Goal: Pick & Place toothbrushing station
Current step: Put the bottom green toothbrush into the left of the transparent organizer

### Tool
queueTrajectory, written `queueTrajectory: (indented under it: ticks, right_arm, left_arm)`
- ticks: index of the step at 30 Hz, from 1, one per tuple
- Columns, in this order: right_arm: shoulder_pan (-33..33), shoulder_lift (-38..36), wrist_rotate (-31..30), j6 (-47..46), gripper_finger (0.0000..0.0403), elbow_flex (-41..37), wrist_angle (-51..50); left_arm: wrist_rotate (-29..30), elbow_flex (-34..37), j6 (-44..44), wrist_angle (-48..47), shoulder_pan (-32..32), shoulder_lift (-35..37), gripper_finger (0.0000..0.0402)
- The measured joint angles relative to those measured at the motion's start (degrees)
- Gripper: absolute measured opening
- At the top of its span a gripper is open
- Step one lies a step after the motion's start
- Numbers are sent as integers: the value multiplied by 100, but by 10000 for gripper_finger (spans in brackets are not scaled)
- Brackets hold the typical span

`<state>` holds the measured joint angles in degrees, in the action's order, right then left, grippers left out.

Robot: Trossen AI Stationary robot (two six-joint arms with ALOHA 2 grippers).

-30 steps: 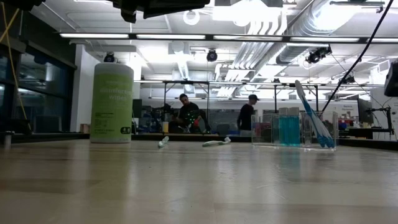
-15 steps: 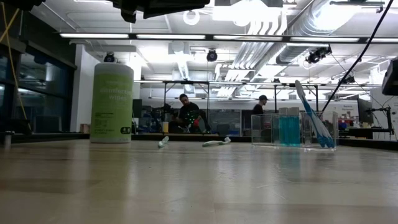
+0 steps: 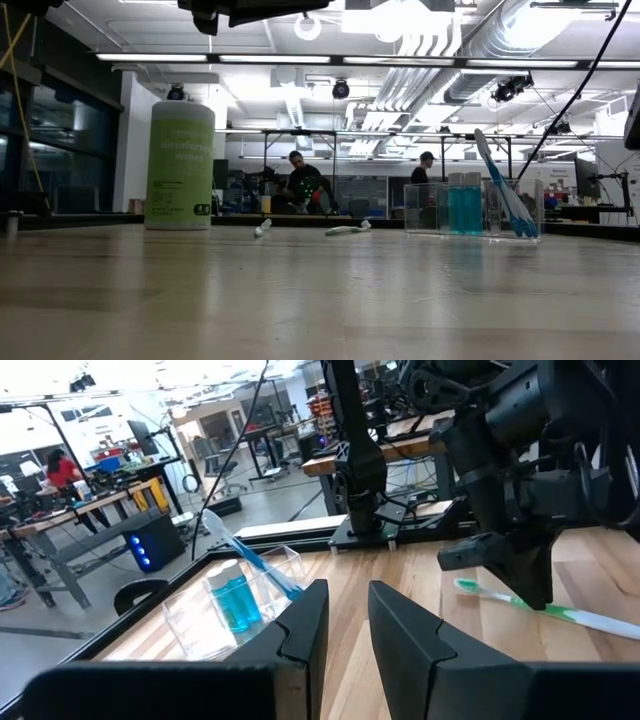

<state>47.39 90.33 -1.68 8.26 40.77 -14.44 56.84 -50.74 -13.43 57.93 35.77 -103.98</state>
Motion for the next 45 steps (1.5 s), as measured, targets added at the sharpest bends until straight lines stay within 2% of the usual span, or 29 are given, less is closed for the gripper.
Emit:
queueTrajectory:
  ticks: [7, 17, 28, 36, 42, 45]
  right_arm:
    - [-68, 336, 182, -47, 64, 33, -11]
    - [-250, 338, 202, -47, 61, 22, -8]
    - [-434, 349, 267, -45, 14, 17, 16]
    - [-440, 357, 195, -58, 9, 15, 39]
    - [-440, 373, 20, -87, 7, 169, -268]
    - [-439, 389, -425, -66, 7, 432, -850]
  left_arm:
    - [2, 0, -15, 0, 36, 0, 70]
    - [9, 0, -2, 0, 54, 0, 70]
    - [24, 0, -4, 0, 69, 0, 70]
    - [22, 0, -3, 0, 91, 0, 70]
    - [22, 0, -4, 0, 91, 0, 70]
    - [20, 0, -4, 0, 91, 0, 70]
